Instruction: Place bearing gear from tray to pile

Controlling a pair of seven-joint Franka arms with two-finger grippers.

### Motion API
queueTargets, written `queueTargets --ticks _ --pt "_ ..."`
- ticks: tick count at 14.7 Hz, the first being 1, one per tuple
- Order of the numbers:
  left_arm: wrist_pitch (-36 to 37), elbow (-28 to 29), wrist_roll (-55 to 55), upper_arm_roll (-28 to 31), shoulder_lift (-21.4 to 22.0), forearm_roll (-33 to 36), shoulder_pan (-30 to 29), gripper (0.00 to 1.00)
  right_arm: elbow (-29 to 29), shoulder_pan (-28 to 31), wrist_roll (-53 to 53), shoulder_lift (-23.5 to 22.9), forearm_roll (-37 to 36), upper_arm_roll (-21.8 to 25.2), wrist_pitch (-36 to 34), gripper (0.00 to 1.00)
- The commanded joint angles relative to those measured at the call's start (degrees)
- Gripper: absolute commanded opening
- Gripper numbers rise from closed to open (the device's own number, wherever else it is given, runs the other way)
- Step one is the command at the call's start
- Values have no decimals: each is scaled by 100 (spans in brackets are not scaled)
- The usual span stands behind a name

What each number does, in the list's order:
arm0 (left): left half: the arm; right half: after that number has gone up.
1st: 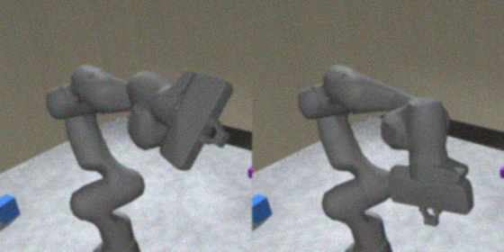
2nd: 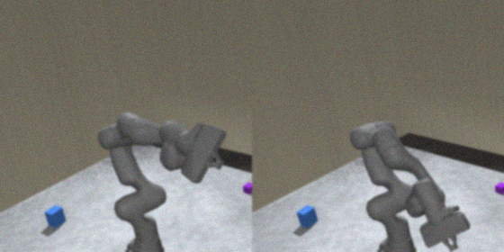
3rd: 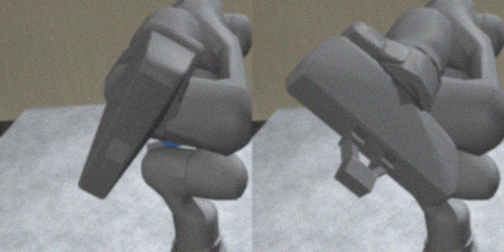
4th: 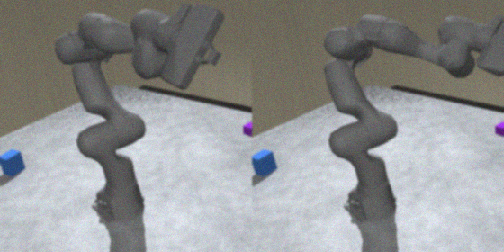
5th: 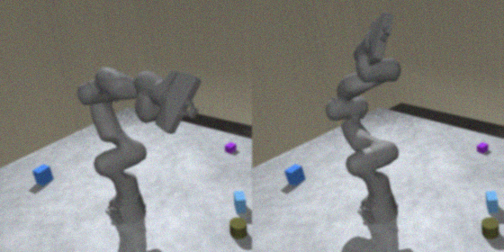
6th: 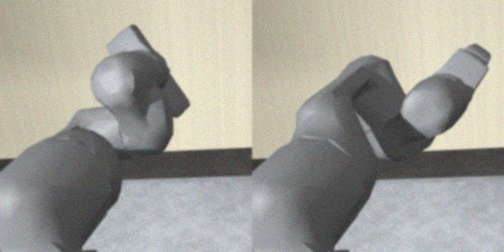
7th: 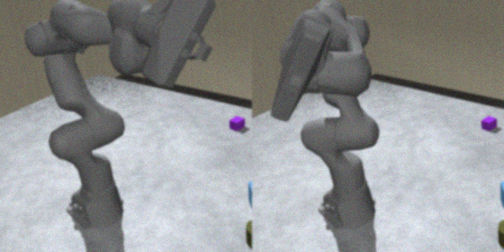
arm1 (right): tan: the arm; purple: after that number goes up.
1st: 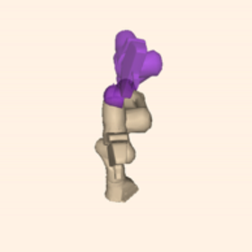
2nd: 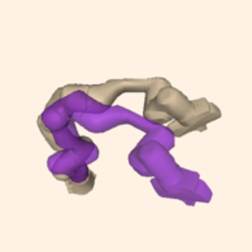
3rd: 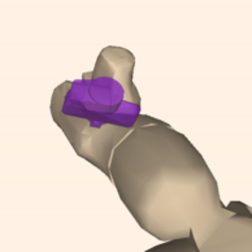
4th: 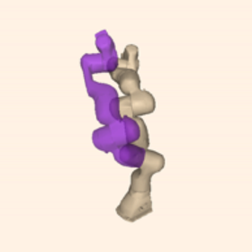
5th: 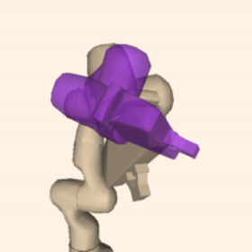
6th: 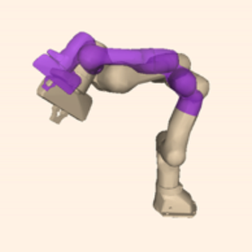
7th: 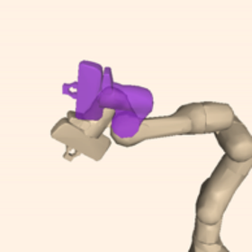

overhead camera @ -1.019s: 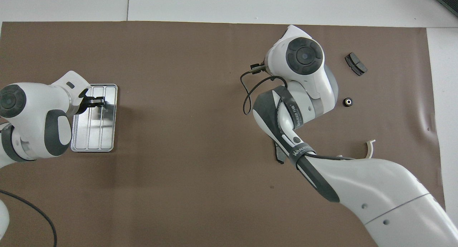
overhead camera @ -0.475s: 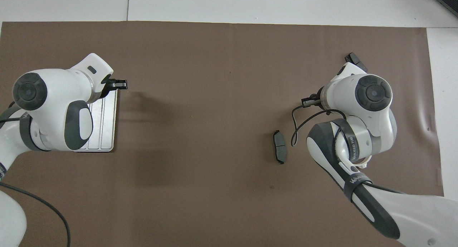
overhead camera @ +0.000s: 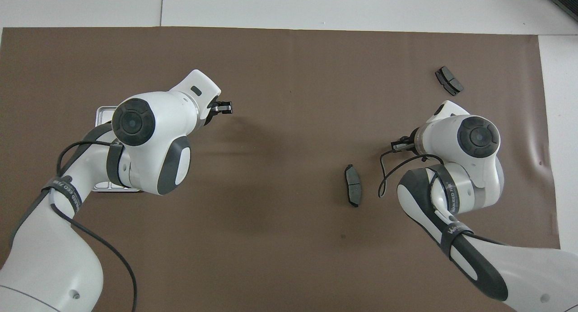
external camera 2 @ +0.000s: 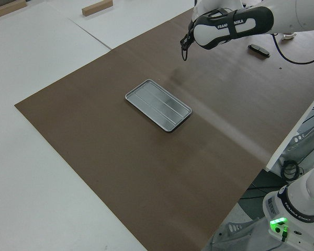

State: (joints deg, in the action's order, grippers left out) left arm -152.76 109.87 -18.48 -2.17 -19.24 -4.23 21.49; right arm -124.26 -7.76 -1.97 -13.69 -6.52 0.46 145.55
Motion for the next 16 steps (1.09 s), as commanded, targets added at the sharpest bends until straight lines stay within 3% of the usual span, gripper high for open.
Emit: queueTargets --ticks 1,7,10,11,13,14,15,16 --pt "-289 -667 -497 111 -606 -25 329 0 -248 134 144 252 160 -81 96 99" --pt "-675 -1511 -1613 112 -1284 -16 927 0 278 3 -539 279 160 -81 -88 100" --pt "-1018 -1495 -1912 103 -1337 -25 1103 0 858 -94 -892 77 160 -81 -220 100" --pt "-1176 -1442 -1966 94 -1328 -16 1225 6 1025 -94 -901 7 160 -81 -229 100" --pt "-1292 -1319 -2027 94 -1337 -42 1314 27 1385 -60 -902 -81 169 -81 -421 100" --pt "-1309 -1293 -2193 94 -1328 -51 1401 57 1587 -51 -902 -125 247 -81 -544 100" --pt "-1309 -1301 -2316 111 -1328 -51 1445 100 1789 -50 -902 -221 413 -81 -633 100" --pt "-1309 -1301 -2344 111 -1319 -51 1455 100 2000 -59 -902 -309 554 -81 -712 100"
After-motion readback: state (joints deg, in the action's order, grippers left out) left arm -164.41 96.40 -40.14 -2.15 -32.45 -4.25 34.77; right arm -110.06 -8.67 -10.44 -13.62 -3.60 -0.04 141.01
